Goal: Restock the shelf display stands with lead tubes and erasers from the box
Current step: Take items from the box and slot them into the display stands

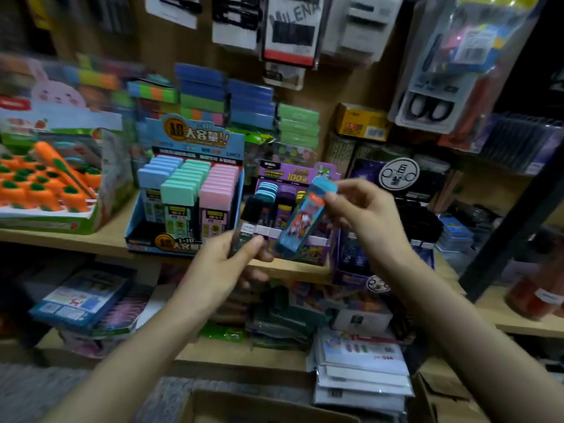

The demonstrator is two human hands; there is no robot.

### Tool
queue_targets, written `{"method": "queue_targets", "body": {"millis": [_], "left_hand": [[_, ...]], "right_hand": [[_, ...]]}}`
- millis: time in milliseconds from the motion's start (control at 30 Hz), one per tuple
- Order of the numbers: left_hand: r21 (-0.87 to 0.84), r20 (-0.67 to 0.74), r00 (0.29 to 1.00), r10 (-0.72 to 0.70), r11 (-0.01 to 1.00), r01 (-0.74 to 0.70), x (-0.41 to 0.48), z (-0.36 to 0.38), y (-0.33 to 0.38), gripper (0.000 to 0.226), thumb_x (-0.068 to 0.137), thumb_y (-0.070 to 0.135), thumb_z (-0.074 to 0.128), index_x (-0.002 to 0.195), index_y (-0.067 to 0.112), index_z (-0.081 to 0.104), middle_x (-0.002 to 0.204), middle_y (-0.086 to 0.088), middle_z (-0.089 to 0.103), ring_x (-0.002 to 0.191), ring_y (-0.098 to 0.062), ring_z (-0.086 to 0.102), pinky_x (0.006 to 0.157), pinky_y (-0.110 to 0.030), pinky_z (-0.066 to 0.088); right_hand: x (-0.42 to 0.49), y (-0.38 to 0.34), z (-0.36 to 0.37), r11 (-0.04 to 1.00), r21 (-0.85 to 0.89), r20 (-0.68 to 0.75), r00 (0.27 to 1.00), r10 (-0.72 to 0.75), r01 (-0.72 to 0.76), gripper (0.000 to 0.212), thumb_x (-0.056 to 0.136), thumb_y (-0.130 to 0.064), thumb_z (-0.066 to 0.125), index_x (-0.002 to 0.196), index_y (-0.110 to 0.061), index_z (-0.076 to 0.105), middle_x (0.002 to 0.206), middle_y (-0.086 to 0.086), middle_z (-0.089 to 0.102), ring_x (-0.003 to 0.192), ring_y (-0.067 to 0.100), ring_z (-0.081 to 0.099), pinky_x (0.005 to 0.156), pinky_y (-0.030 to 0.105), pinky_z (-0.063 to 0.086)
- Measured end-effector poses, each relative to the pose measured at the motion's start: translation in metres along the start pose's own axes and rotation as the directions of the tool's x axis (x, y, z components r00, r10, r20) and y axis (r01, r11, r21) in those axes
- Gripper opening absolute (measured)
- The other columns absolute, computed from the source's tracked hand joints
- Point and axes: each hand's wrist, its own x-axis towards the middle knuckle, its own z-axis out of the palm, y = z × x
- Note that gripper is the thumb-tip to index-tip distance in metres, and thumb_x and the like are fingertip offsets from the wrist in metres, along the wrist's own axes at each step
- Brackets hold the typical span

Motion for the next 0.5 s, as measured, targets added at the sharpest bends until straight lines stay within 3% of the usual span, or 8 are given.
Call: {"method": "queue_targets", "body": {"millis": [100,167,300,500], "left_hand": [[0.029,-0.084,0.996,-0.021,0.999,0.023,0.001,-0.026,0.003,0.011,0.095,0.024,0.049,0.093,0.014,0.054,0.069,0.003,0.072,0.038,-0.009,0.055,0.035,-0.017,0.037],[0.023,-0.123,0.992,-0.034,0.999,0.037,0.0,-0.037,0.003,0.015,0.095,0.027,0.047,0.094,0.012,0.048,0.069,0.001,0.072,0.035,-0.01,0.051,0.033,-0.017,0.035],[0.06,-0.136,0.99,-0.048,0.997,0.056,-0.005,-0.049,0.0,0.02,0.097,0.031,0.042,0.092,0.012,0.046,0.073,0.0,0.072,0.039,-0.013,0.056,0.034,-0.019,0.037],[0.085,-0.102,0.993,-0.05,0.995,0.059,-0.012,-0.06,-0.002,0.017,0.095,0.029,0.045,0.09,0.014,0.052,0.069,0.002,0.071,0.045,-0.013,0.059,0.038,-0.019,0.04]], "right_hand": [[0.029,-0.004,0.017,0.963,-0.235,-0.008,0.99,-0.139,0.133,0.007,0.087,-0.013,0.064,0.087,-0.019,0.062,0.085,0.002,0.065,0.085,0.023,0.065,0.073,0.039,0.056],[0.041,0.0,0.033,0.92,-0.347,0.023,0.982,-0.186,0.182,0.005,0.088,-0.014,0.064,0.091,-0.016,0.061,0.084,-0.003,0.062,0.085,0.018,0.064,0.078,0.044,0.055],[0.052,0.012,0.055,0.826,-0.495,0.11,0.962,-0.25,0.271,0.013,0.088,-0.014,0.063,0.1,-0.008,0.063,0.091,0.003,0.065,0.083,0.016,0.061,0.078,0.035,0.052],[0.065,0.017,0.07,0.746,-0.597,0.137,0.954,-0.266,0.294,0.017,0.089,-0.018,0.063,0.103,-0.009,0.065,0.09,-0.002,0.062,0.079,0.008,0.053,0.061,0.011,0.034]]}}
